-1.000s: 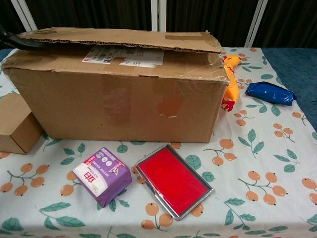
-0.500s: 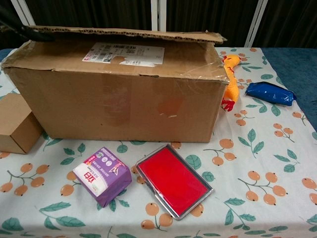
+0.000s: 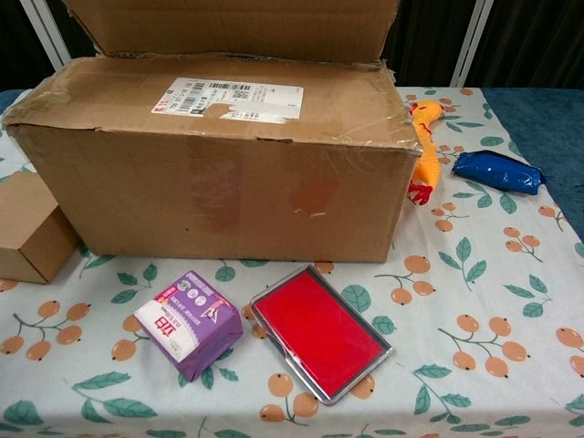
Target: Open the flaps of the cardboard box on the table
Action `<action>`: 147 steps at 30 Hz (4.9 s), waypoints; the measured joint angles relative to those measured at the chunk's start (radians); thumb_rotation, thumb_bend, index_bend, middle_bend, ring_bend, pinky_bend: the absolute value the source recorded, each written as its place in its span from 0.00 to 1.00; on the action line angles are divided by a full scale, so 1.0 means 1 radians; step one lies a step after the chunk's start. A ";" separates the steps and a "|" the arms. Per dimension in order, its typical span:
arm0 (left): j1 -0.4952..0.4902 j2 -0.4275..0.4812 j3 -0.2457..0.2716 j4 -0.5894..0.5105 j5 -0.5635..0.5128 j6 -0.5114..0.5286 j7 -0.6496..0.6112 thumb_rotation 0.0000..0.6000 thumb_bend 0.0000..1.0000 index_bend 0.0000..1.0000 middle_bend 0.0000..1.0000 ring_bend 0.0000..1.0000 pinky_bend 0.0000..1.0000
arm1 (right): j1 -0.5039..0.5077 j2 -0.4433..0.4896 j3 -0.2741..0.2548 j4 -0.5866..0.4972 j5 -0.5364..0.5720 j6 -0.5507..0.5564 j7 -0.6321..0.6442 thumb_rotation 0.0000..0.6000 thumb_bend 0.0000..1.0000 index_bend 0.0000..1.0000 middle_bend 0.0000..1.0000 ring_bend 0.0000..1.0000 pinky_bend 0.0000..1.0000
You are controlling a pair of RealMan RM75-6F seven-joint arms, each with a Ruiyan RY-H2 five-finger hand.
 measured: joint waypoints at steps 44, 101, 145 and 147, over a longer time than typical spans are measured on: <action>0.394 0.380 0.229 -0.289 -0.146 0.082 -0.240 0.69 0.00 0.21 0.20 0.21 0.30 | 0.506 0.290 0.185 -0.429 0.022 -0.574 0.037 1.00 0.74 0.00 0.06 0.00 0.00; 0.567 0.346 0.280 -0.151 -0.076 0.180 -0.444 0.57 0.00 0.21 0.22 0.21 0.25 | 1.567 -0.085 0.051 -0.258 1.538 -0.815 -0.342 1.00 0.78 0.05 0.33 0.00 0.00; 0.570 0.384 0.273 -0.259 -0.060 0.170 -0.386 0.56 0.00 0.21 0.22 0.21 0.25 | 0.823 0.504 0.637 -0.787 0.682 -1.294 0.260 1.00 0.67 0.00 0.26 0.00 0.00; 0.569 0.381 0.274 -0.261 -0.058 0.170 -0.382 0.57 0.00 0.21 0.22 0.21 0.25 | 0.812 0.498 0.610 -0.779 0.619 -1.253 0.202 1.00 0.68 0.00 0.23 0.00 0.00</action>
